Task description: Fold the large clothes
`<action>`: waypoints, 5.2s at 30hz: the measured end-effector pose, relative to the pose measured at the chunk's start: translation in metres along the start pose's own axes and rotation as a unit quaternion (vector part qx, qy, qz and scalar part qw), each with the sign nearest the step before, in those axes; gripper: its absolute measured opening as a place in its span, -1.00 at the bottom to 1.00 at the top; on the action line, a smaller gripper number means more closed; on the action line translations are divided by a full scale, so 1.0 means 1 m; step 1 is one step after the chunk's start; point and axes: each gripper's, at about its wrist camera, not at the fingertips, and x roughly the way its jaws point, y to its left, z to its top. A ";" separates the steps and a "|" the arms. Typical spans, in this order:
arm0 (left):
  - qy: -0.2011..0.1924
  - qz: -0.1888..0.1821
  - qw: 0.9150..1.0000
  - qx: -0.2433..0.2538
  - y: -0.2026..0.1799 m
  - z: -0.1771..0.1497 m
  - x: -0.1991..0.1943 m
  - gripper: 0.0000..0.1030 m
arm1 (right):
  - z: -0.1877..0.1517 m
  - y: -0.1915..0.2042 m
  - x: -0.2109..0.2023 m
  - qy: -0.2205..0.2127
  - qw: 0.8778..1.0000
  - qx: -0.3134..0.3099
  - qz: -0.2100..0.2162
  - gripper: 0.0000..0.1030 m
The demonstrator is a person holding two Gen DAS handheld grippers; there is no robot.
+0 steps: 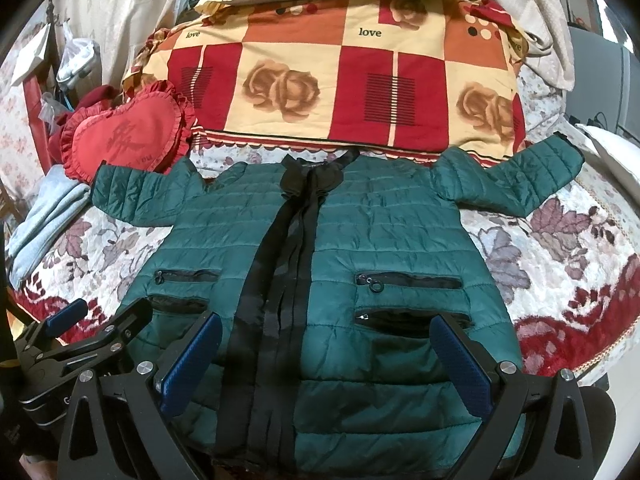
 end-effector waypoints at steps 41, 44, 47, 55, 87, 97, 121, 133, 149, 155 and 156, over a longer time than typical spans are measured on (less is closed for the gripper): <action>0.048 0.120 0.987 -0.093 0.163 0.120 0.130 0.99 | 0.075 0.002 0.092 0.026 0.999 -0.020 0.008 0.99; 0.053 0.128 0.983 -0.122 0.199 0.134 0.152 0.99 | 0.078 0.003 0.102 0.032 0.999 -0.020 0.010 0.99; 0.031 0.135 0.979 -0.147 0.232 0.147 0.167 0.99 | 0.081 0.003 0.108 0.033 0.999 -0.021 0.010 0.99; -0.002 0.138 0.969 -0.203 0.306 0.175 0.207 0.98 | 0.089 0.007 0.132 0.044 0.998 -0.035 0.000 0.99; -0.016 0.074 0.977 -0.199 0.350 0.234 0.288 -0.48 | 0.090 0.009 0.171 0.079 0.997 -0.019 0.016 0.99; -0.024 -0.012 0.985 -0.171 0.301 0.227 0.207 -0.64 | 0.088 0.001 0.148 0.058 0.998 -0.003 0.029 0.99; 0.006 -0.204 0.979 0.002 -0.007 0.252 0.104 -0.65 | 0.071 -0.064 0.084 0.016 0.996 0.061 0.056 1.00; 0.085 -0.224 0.970 0.048 -0.129 0.200 0.181 -0.65 | 0.066 -0.105 0.080 0.014 0.993 0.101 0.057 1.00; 0.098 -0.288 0.953 0.003 -0.110 0.193 0.187 0.59 | 0.066 -0.109 0.083 0.023 0.988 0.121 0.090 1.00; 0.055 -0.193 0.979 0.027 -0.046 0.202 0.157 0.59 | 0.091 -0.113 0.109 0.057 0.983 0.133 0.110 1.00; 0.045 -0.170 0.984 0.036 -0.035 0.202 0.154 0.59 | 0.094 -0.113 0.114 0.063 0.982 0.138 0.116 1.00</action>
